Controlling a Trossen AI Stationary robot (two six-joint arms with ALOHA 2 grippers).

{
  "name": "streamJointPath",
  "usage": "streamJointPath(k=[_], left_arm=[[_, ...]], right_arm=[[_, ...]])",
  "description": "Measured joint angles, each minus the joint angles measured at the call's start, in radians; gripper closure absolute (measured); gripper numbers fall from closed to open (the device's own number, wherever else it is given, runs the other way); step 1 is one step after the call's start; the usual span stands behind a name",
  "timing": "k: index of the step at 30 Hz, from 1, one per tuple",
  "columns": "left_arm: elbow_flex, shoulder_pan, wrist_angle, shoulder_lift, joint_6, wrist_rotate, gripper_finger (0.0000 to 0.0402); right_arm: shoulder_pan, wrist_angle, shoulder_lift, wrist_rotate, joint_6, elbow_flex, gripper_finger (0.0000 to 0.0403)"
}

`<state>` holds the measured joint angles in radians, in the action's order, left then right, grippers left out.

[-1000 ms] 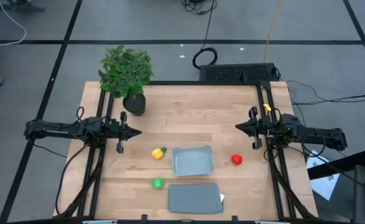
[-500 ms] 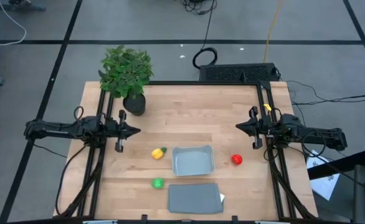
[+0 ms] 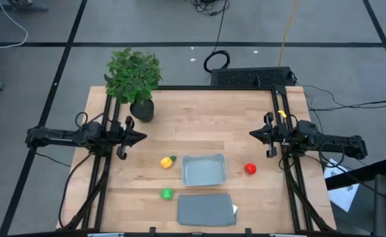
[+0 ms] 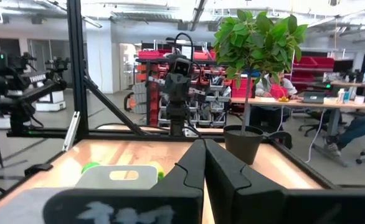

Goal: Pick and placing Produce into tupperware
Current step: Put the yellow pineapple into the gray bin

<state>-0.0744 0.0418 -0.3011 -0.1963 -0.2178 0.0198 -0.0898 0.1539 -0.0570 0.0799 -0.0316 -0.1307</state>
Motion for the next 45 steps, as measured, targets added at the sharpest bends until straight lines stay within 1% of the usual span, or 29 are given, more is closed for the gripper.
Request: streamJointPath(k=[4,8,10,13,17,19,23,31,34,41,45], left_arm=[[0.000,0.000,-0.020,-0.001,0.028,0.007,0.0401],[-0.010,0.000,-0.006,-0.010,0.063,0.007,0.0401],[-0.046,0.000,0.017,-0.025,0.093,0.008,0.0401],[-0.127,0.000,0.111,-0.045,0.153,0.008,0.0401],[-0.227,0.000,0.231,-0.082,0.167,0.026,0.0401],[-0.266,0.000,0.281,-0.112,0.161,0.042,0.0401],[-0.334,0.001,0.332,-0.194,0.154,0.039,0.0401],[-0.420,0.047,0.339,-0.395,0.158,0.034,0.0401],[-0.453,0.071,0.325,-0.449,0.157,0.038,0.0401],[-0.552,0.113,0.332,-0.560,0.137,0.086,0.0401],[-0.635,0.123,0.388,-0.609,0.128,0.095,0.0401]], right_arm=[[0.000,0.000,0.000,0.000,-0.019,0.000,0.0403],[0.000,0.000,0.000,0.000,-0.019,0.000,0.0403],[0.000,0.000,0.000,0.000,-0.019,0.000,0.0403],[0.000,0.000,0.000,0.000,-0.019,0.000,0.0403],[0.000,0.000,0.000,0.000,-0.019,0.000,0.0403],[0.000,-0.001,0.000,0.000,-0.018,0.000,0.0403],[0.000,-0.001,0.000,0.000,-0.009,0.000,0.0403],[0.000,-0.001,0.000,0.000,-0.012,0.000,0.0403],[0.000,-0.001,0.000,0.000,-0.015,0.000,0.0403],[0.000,-0.001,0.000,0.000,-0.011,0.000,0.0403],[0.000,-0.001,0.000,0.000,-0.011,0.000,0.0403]])
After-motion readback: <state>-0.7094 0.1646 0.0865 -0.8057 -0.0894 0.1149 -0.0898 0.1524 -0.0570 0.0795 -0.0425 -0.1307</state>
